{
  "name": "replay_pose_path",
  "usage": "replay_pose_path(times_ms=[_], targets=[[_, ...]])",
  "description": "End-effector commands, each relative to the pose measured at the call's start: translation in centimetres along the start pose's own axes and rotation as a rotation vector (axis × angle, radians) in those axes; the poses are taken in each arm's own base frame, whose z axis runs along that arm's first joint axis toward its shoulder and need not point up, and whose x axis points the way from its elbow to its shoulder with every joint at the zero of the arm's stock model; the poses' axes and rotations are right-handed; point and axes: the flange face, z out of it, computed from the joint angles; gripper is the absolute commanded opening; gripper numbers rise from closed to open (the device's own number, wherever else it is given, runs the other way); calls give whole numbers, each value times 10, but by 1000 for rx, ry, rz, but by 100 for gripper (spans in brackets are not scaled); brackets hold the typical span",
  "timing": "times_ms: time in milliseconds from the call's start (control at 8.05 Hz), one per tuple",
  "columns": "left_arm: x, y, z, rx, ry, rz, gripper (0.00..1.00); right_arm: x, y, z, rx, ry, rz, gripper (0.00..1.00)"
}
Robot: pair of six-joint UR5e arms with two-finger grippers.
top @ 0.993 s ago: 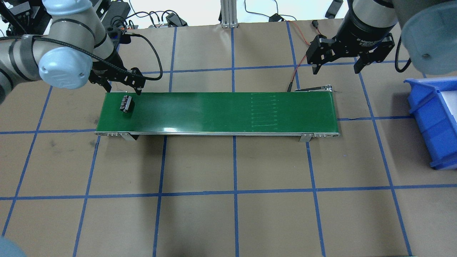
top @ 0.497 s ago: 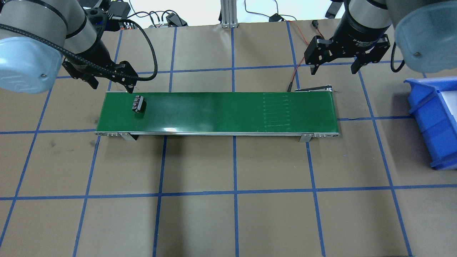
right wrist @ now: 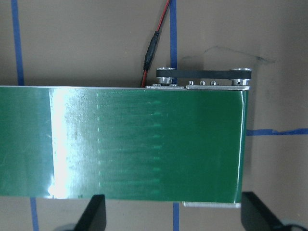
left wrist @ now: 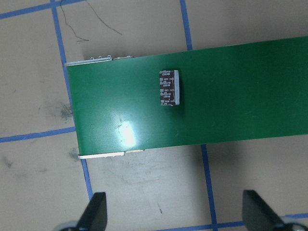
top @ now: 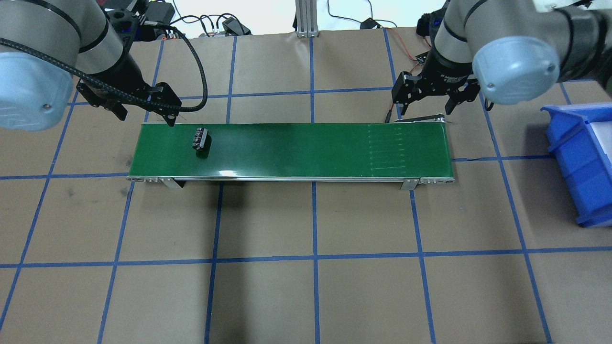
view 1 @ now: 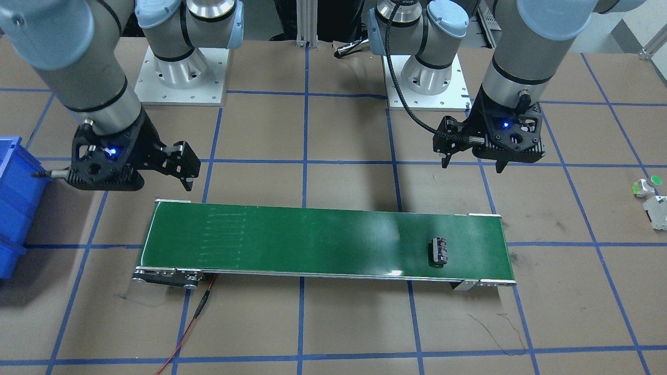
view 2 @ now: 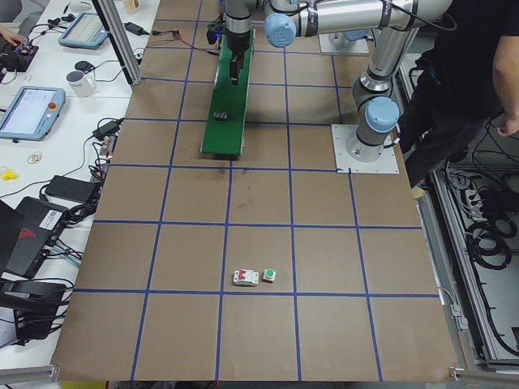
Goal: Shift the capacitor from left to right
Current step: 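Open the left gripper and raise it while the right gripper moves over the belt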
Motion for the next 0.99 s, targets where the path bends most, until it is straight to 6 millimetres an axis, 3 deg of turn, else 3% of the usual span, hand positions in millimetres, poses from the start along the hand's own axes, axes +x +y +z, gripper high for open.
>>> replay_pose_path(times_ms=[0,248,621,869], targets=[[0,-3,3,3,7,-1,100,4,-15,85,-28,1,1,100],[-1,-1,1,5,5,-3,100,5,-21,115,-72,5,4,100],[-2,-3,0,10,4,-5,100,6,-22,104,-54,14,14,100],[-2,-3,4,1,6,-4,100,5,-22,112,-66,8,19,100]])
